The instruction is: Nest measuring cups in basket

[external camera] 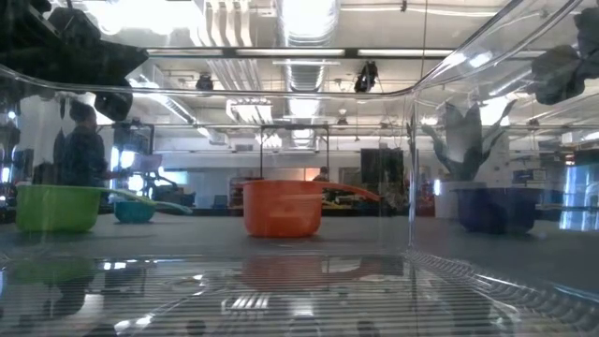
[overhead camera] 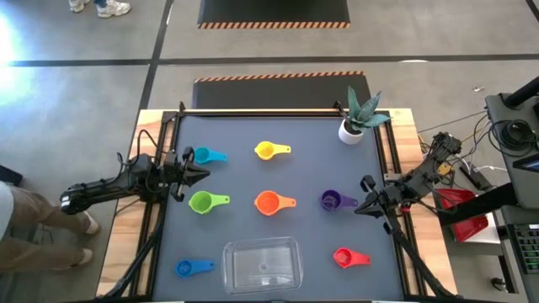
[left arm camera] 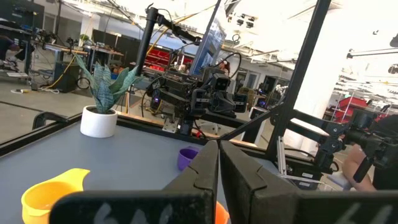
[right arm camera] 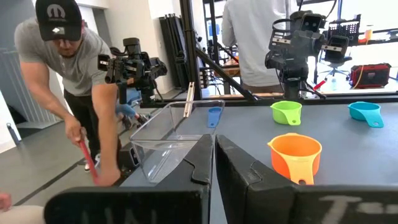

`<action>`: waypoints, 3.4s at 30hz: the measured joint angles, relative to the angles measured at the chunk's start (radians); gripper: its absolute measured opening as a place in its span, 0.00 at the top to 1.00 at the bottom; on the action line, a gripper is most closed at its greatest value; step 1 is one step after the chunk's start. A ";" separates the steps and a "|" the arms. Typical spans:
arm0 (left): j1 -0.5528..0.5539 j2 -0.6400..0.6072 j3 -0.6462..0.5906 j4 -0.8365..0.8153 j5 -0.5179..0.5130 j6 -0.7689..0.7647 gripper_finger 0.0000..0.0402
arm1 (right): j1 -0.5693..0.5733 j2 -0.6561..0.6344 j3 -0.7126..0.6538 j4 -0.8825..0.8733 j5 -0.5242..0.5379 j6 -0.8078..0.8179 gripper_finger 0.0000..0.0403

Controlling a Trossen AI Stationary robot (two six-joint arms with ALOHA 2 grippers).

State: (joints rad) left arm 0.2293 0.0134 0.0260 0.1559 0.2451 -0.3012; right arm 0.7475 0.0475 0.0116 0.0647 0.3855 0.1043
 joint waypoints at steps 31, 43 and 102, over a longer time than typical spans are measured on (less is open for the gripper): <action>0.000 0.000 0.000 0.000 0.000 0.000 1.00 | 0.000 0.000 0.000 0.000 0.000 0.000 0.98; 0.000 0.000 0.000 0.000 0.000 0.000 1.00 | 0.000 0.000 0.000 0.000 0.000 0.000 0.98; 0.000 0.022 0.000 0.295 -0.244 -0.025 1.00 | 0.000 0.000 0.000 0.000 0.000 0.000 0.98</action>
State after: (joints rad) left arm 0.2291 0.0359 0.0265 0.4506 0.0009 -0.3258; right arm 0.7473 0.0475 0.0118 0.0647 0.3857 0.1041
